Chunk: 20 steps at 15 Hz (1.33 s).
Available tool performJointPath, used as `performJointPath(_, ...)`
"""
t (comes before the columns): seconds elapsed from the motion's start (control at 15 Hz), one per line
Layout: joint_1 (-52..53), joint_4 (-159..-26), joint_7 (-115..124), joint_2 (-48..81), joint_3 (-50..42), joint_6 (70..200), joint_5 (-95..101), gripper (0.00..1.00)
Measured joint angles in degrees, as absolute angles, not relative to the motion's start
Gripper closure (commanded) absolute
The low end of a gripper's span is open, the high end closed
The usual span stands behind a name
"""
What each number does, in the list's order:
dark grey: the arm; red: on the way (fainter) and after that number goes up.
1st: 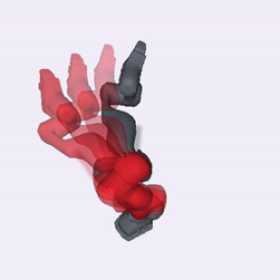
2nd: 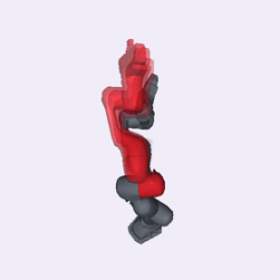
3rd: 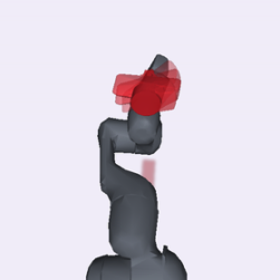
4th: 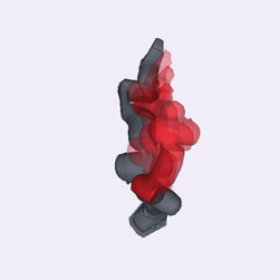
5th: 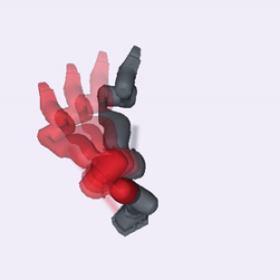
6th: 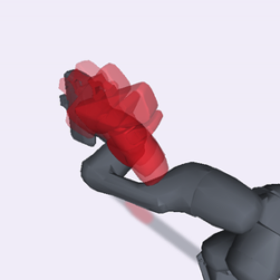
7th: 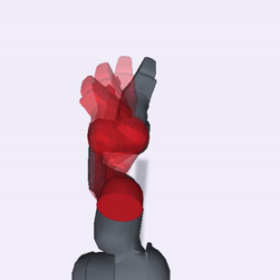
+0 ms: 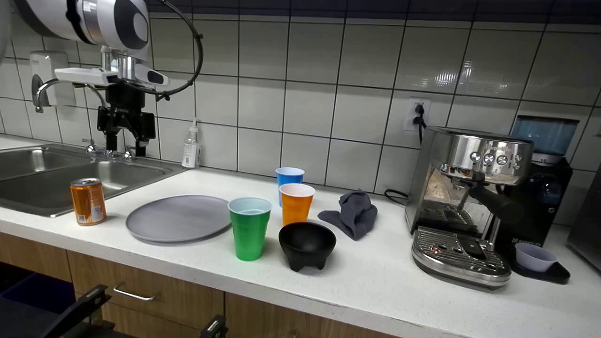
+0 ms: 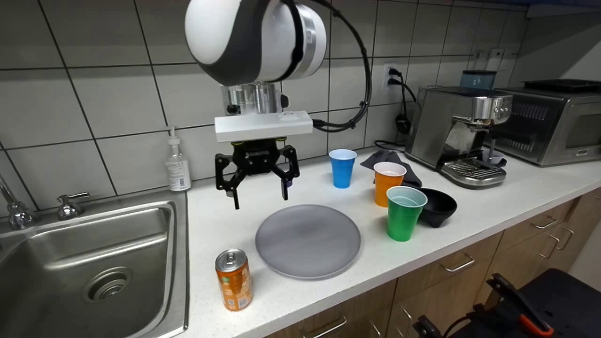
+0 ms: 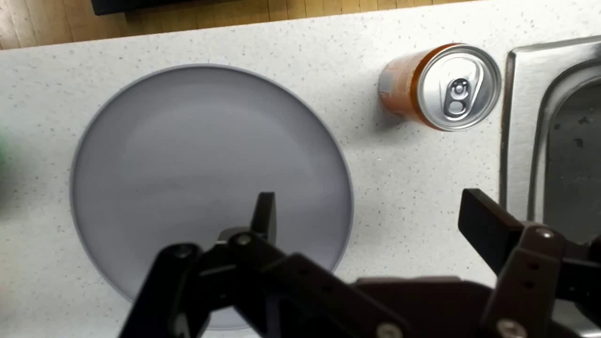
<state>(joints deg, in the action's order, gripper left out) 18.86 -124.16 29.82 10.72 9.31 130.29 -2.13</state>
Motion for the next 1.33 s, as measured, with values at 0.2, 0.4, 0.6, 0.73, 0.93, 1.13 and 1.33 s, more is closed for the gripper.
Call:
performJointPath(0.2,17.1,-126.0,28.5,8.8,8.5,130.4,-1.6,0.00)
performJointPath(0.4,15.1,-127.2,26.6,7.4,7.4,130.5,-0.8,0.00)
performJointPath(0.6,12.9,-127.9,24.5,6.5,6.4,130.5,0.1,0.00)
performJointPath(0.73,11.6,-128.2,23.1,6.0,5.6,130.5,0.4,0.00)
performJointPath(0.93,9.8,-128.3,21.0,5.4,4.4,130.6,0.5,0.06)
performJointPath(1.13,8.9,-128.5,19.9,4.9,4.0,130.6,0.5,0.07)
performJointPath(1.33,8.9,-128.7,19.8,4.8,4.0,130.6,0.5,0.07)
